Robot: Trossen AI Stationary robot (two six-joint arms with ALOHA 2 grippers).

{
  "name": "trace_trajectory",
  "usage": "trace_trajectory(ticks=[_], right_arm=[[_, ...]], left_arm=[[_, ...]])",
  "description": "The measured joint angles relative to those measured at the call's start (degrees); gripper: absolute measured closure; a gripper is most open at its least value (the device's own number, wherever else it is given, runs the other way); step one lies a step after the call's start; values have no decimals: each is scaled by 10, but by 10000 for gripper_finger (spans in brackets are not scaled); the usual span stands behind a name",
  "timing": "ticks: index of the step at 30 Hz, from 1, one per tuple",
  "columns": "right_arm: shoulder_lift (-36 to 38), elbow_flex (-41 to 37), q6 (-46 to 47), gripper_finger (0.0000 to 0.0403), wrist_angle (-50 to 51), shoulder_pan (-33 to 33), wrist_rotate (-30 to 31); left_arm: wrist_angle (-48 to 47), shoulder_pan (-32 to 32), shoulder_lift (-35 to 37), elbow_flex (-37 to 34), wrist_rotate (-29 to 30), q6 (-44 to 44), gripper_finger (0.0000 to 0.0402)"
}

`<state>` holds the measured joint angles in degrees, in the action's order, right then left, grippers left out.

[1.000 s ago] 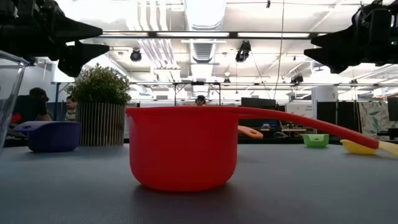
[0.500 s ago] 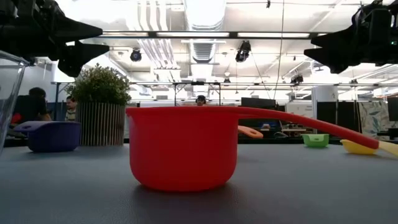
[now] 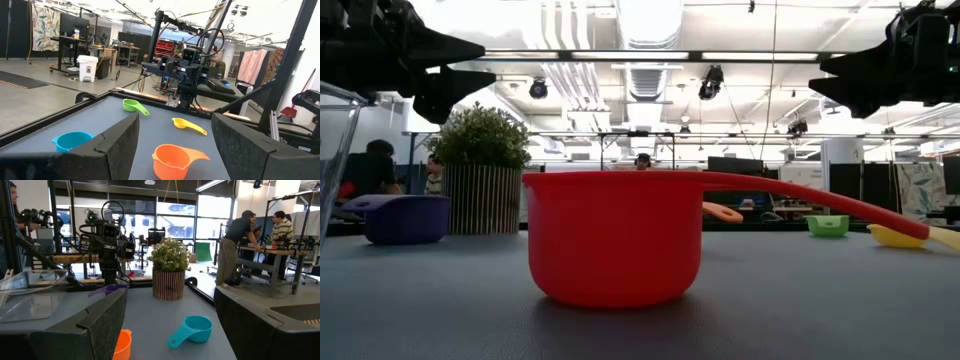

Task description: Nest measuring cups in basket

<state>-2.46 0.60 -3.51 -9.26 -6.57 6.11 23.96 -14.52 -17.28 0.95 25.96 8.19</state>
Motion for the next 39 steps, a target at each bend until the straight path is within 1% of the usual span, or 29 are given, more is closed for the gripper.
trace_trajectory(ticks=[12, 14, 19, 23, 27, 30, 32, 35, 39], right_arm=[[0, 0, 0, 115, 0, 0, 0], [0, 0, 12, 115, 0, 0, 0], [0, 0, 98, 115, -3, 0, 2], [0, 0, 172, 115, -36, 0, 30], [0, 0, 254, 115, -78, 0, 30], [0, 0, 278, 115, -99, 0, 31], [0, 0, 258, 115, -122, -1, 54], [0, 0, 212, 115, -153, -1, 120], [-4, 0, 190, 115, -175, -1, 212]], left_arm=[[0, 0, 0, 0, 0, 0, 170], [0, 0, 0, 0, 0, 0, 170], [0, 0, 0, 0, 0, 0, 170], [0, 0, 0, 0, 0, 0, 170], [0, 0, 0, 0, 0, 0, 170], [0, 0, 0, 0, 0, 0, 170], [0, 0, 0, 0, 0, 0, 170], [0, 0, 0, 0, 0, 0, 170], [0, 0, 0, 0, 0, 0, 170]])
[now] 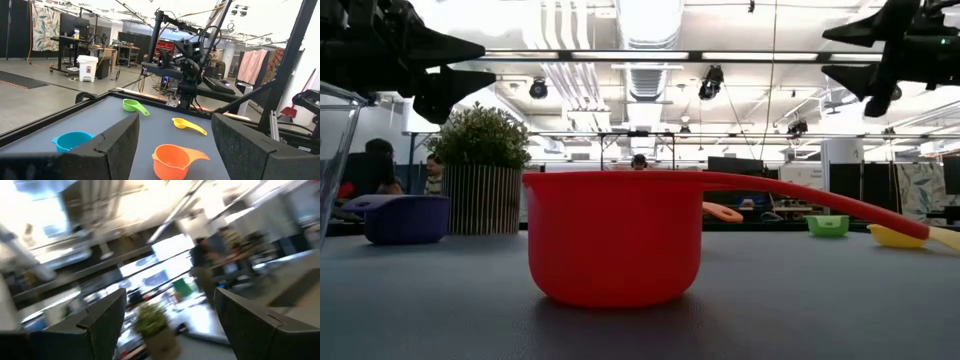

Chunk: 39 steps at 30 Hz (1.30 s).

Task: Nest measuring cups in basket
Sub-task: Stack the orange measuring cup on top of the violet measuring cup

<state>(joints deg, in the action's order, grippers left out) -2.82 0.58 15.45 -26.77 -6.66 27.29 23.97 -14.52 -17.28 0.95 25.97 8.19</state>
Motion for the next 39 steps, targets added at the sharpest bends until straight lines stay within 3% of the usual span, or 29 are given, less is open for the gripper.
trace_trajectory(ticks=[2, 5, 13, 17, 25, 32, 39], right_arm=[[-3, 0, -14, 115, -16, 0, 29], [-9, 1, -35, 115, -26, 0, 26], [-92, 88, -43, 115, 90, 0, -80], [-167, 140, -13, 115, 185, 0, -123], [-344, 192, -9, 115, 193, 8, -278], [-515, 210, 45, 115, 190, 12, -290], [-671, 220, 75, 115, 67, 28, -315]], left_arm=[[0, 0, 0, 0, 0, 0, 170], [0, 0, 0, 0, 0, 0, 170], [0, 0, 0, 0, 0, 0, 170], [0, 0, 0, 0, 0, 0, 170], [0, 0, 0, 0, 0, 0, 170], [0, 0, 0, 0, 0, 0, 170], [-5, 0, -2, 0, 0, 0, 170]])
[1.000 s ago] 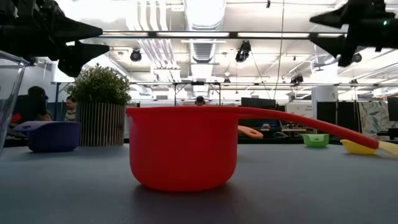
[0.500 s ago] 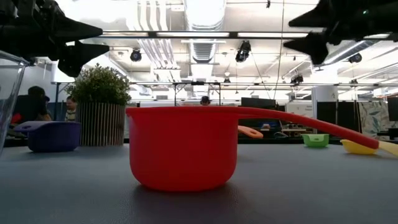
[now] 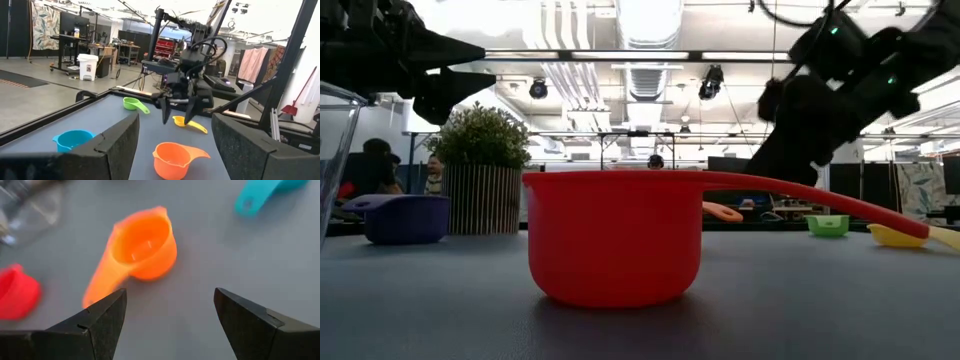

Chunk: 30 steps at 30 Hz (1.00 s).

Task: Nest measuring cups in basket
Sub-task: Stack the orange measuring cup on top of the violet measuring cup

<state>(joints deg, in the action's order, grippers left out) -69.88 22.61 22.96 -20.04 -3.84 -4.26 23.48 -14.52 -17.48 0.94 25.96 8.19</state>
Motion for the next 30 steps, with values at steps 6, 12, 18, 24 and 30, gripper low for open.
trace_trajectory(ticks=[6, 12, 18, 24, 30], right_arm=[[-72, 31, 3, 115, -19, 33, -18], [-119, 54, 5, 115, -62, 64, -22], [-156, 72, 20, 119, -77, 73, -40], [-203, 92, 33, 135, -94, 76, -52], [-255, 106, 31, 168, -123, 76, -52]], left_arm=[[-3, 0, -4, 0, 0, 0, 170], [-5, 0, -7, 0, 0, 0, 170], [-4, 0, -9, 0, 0, 0, 170], [-5, 0, -12, 0, 0, 0, 170], [-3, 0, -15, 0, 0, 0, 170]])
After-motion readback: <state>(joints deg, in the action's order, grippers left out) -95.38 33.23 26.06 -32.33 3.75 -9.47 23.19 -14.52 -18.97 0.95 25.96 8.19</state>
